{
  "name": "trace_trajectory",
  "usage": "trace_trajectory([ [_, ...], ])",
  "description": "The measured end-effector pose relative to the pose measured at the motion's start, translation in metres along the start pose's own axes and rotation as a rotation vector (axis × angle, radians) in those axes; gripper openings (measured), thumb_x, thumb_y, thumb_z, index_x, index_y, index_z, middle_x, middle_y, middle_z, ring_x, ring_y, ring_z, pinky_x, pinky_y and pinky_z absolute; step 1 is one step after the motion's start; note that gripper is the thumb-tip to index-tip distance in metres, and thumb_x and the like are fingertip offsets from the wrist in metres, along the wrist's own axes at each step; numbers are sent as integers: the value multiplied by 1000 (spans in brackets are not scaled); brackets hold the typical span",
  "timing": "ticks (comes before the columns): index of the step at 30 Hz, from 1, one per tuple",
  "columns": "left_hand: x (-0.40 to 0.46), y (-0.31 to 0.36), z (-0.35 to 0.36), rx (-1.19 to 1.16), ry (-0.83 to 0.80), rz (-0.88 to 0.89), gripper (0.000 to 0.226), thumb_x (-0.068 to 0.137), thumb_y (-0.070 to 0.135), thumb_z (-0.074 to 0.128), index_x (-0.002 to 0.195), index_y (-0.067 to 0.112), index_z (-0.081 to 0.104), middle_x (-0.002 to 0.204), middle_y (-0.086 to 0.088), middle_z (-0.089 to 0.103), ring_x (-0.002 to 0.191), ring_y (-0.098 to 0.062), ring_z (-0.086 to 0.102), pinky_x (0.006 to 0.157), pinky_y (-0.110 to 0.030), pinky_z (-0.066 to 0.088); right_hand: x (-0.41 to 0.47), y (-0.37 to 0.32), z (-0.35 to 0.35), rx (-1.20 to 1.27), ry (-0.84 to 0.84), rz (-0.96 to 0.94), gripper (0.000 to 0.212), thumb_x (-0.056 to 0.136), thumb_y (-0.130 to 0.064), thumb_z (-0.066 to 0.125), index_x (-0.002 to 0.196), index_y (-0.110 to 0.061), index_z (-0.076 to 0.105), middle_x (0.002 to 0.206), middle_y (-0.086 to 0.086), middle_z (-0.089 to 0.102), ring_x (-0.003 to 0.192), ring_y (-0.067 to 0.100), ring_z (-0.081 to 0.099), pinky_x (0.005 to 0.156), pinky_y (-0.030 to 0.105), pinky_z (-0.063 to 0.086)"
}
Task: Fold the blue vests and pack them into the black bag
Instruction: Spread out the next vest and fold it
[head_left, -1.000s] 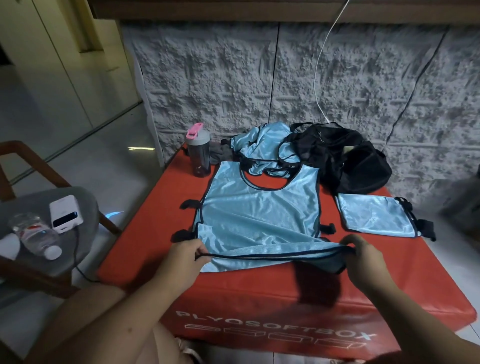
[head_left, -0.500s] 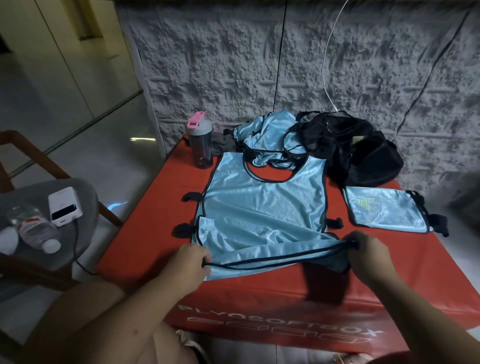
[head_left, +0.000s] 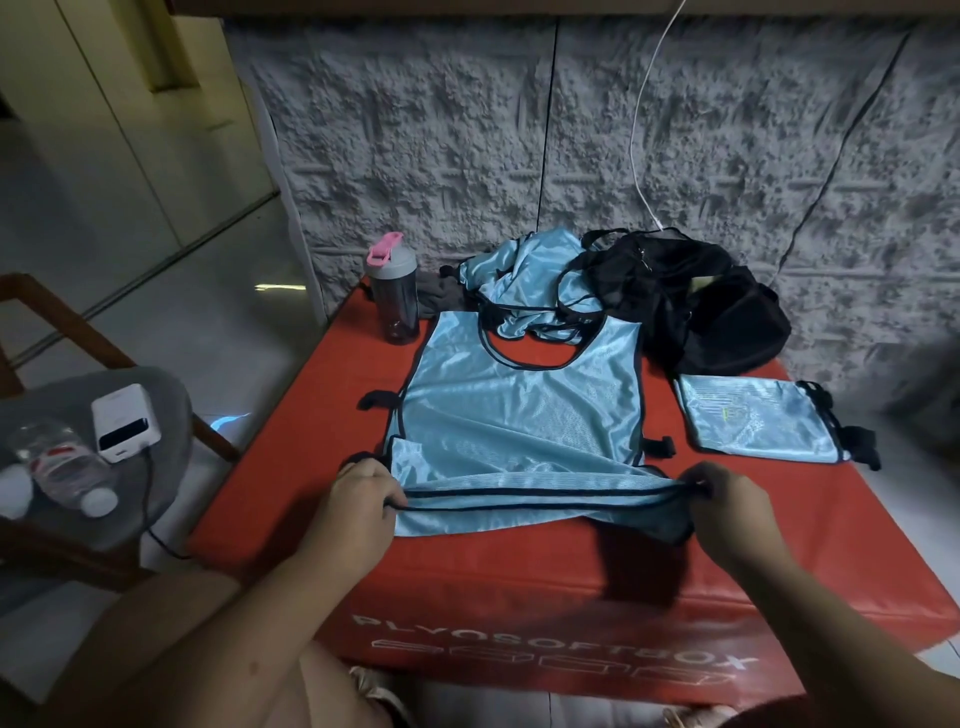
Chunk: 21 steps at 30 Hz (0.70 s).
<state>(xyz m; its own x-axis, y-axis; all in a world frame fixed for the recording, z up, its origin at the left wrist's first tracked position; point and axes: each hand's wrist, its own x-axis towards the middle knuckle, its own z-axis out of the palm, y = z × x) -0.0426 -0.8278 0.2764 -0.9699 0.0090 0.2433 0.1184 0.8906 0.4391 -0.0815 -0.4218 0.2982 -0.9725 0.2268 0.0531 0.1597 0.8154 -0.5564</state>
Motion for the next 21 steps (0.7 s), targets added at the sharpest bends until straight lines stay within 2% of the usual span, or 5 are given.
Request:
trace_trajectory([
  [5,-2,5,-10,-104,30,-33,31,81,-10,66,89,19,73,89,11,66,85,-5,63,78,-22,53,-1,0,-2,12,16,-4,36,77,7,57,97,-16,75,68,-3,58,63,16,50,53,9,32],
  [9,-1,6,-14,-179,47,-121,29,85,-4,69,102,19,72,93,7,69,85,-2,64,78,-14,48,-2,0,-3,56,11,-9,37,77,7,59,98,-19,75,64,-8,61,59,16,55,52,13,37],
  [12,0,6,-15,-171,56,-137,18,84,4,77,97,16,75,88,8,67,79,2,60,72,-12,46,-1,2,-4,89,28,-35,36,76,6,63,94,-23,75,59,-14,61,56,5,57,49,12,38],
  [18,1,9,-18,-175,64,-174,12,80,2,81,85,13,77,77,17,61,73,5,57,63,-4,38,2,8,-4,130,14,-84,36,78,6,65,94,-22,81,71,-8,71,75,14,70,57,8,41],
  [21,2,6,-19,-237,44,-236,15,79,2,81,81,17,77,75,16,67,72,2,62,60,-7,39,-1,6,-7,306,11,-95,44,79,14,61,87,-25,79,67,-16,73,67,-4,67,58,7,46],
])
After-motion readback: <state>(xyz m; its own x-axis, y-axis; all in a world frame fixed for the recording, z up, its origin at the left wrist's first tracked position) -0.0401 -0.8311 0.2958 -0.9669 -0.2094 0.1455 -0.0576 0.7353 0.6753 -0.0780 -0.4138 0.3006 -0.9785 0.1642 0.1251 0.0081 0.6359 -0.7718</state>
